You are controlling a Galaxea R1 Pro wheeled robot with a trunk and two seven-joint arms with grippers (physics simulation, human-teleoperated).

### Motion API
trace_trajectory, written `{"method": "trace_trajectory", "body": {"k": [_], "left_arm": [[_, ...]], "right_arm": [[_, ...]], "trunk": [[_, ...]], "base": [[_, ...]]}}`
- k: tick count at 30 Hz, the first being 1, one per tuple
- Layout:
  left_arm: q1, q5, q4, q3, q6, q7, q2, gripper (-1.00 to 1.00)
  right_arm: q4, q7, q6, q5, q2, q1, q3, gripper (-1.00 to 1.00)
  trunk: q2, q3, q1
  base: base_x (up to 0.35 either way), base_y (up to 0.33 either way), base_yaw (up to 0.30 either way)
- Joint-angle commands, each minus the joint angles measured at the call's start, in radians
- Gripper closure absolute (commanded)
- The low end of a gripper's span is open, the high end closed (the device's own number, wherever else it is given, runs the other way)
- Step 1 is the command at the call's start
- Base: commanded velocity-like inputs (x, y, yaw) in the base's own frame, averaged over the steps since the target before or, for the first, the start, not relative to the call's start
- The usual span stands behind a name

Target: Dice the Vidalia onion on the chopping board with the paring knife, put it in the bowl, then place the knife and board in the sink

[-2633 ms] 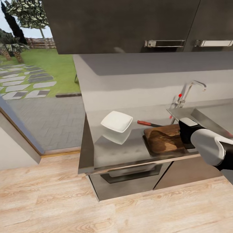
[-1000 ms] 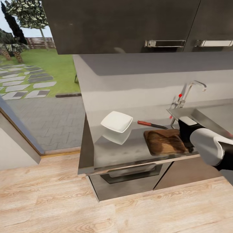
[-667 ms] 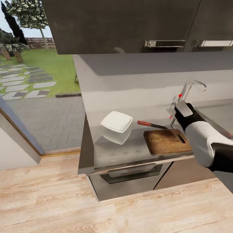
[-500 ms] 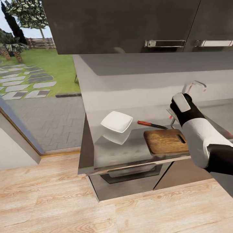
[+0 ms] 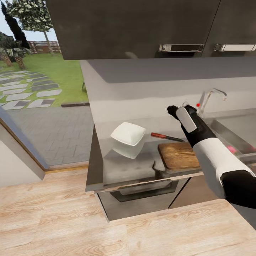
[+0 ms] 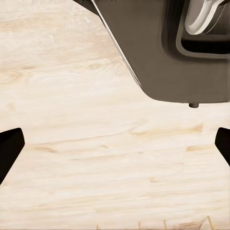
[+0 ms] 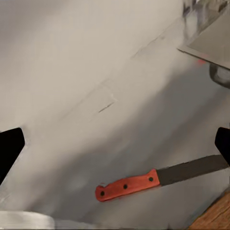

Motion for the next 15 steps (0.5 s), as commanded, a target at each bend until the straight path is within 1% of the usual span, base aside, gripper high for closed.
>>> {"method": "trace_trajectory", "body": {"k": [1, 2, 3, 4, 5, 6, 7, 8, 9, 10, 11, 12, 13, 15], "left_arm": [[0.001, 0.001, -0.002, 0.000, -0.007, -0.001, 0.000, -1.00], [0.001, 0.001, -0.002, 0.001, -0.011, -0.001, -0.001, -1.00], [0.001, 0.001, -0.003, 0.001, -0.023, -0.001, -0.001, -1.00], [0.001, 0.002, -0.003, 0.002, -0.030, -0.001, -0.001, -1.00], [0.001, 0.004, -0.003, 0.002, -0.044, -0.001, -0.001, -1.00], [0.001, 0.005, -0.003, 0.002, -0.050, -0.001, 0.000, -1.00], [0.001, 0.008, -0.003, 0.003, -0.060, -0.001, 0.000, -1.00], [0.001, 0.010, -0.003, 0.003, -0.063, -0.001, -0.001, -1.00], [0.001, 0.013, -0.003, 0.004, -0.068, -0.001, -0.001, -1.00], [0.001, 0.014, -0.003, 0.004, -0.070, -0.001, -0.001, -1.00], [0.000, 0.016, -0.004, 0.004, -0.072, -0.001, -0.001, -1.00], [0.000, 0.016, -0.004, 0.004, -0.074, -0.001, -0.001, -1.00], [-0.001, 0.017, -0.004, 0.005, -0.075, -0.001, -0.001, -1.00], [-0.001, 0.018, -0.004, 0.005, -0.076, -0.001, -0.001, -1.00]], "right_arm": [[-0.050, 0.018, 0.007, -0.004, -0.004, 0.031, 0.029, -1.00], [-0.076, 0.026, 0.008, -0.003, -0.006, 0.047, 0.041, -1.00], [-0.134, 0.039, 0.010, 0.000, -0.012, 0.083, 0.066, -1.00], [-0.164, 0.043, 0.011, 0.003, -0.014, 0.102, 0.078, -1.00], [-0.229, 0.050, 0.012, 0.011, -0.023, 0.140, 0.099, -1.00], [-0.263, 0.052, 0.012, 0.015, -0.029, 0.160, 0.108, -1.00], [-0.335, 0.055, 0.012, 0.025, -0.042, 0.202, 0.121, -1.00], [-0.372, 0.056, 0.012, 0.030, -0.049, 0.224, 0.126, -1.00], [-0.446, 0.057, 0.013, 0.039, -0.063, 0.271, 0.134, -1.00], [-0.483, 0.058, 0.013, 0.043, -0.070, 0.295, 0.136, -1.00], [-0.554, 0.058, 0.013, 0.051, -0.086, 0.343, 0.140, -1.00], [-0.588, 0.059, 0.014, 0.055, -0.093, 0.366, 0.141, -1.00], [-0.647, 0.059, 0.013, 0.061, -0.107, 0.410, 0.143, -1.00], [-0.696, 0.058, 0.013, 0.069, -0.122, 0.451, 0.144, -1.00]], "trunk": [[-0.001, -0.001, 0.000], [-0.001, -0.001, 0.000], [-0.001, -0.001, 0.000], [-0.001, -0.001, 0.000], [-0.001, -0.001, 0.000], [-0.001, -0.001, 0.000], [-0.001, -0.001, 0.000], [-0.001, -0.001, 0.000], [-0.001, -0.001, 0.000], [-0.001, -0.001, 0.000], [-0.001, -0.001, 0.000], [-0.001, -0.001, 0.000], [-0.001, -0.001, 0.000], [-0.001, -0.001, 0.000]], "base": [[0.000, 0.000, 0.000], [0.000, 0.000, 0.000], [0.000, 0.000, 0.000], [0.000, 0.000, 0.000], [0.000, 0.000, 0.000], [0.000, 0.000, 0.000], [0.000, 0.000, 0.000], [0.000, 0.000, 0.000], [0.000, 0.000, 0.000], [0.000, 0.000, 0.000], [0.000, 0.000, 0.000], [0.000, 0.000, 0.000], [0.000, 0.000, 0.000], [0.000, 0.000, 0.000]]}}
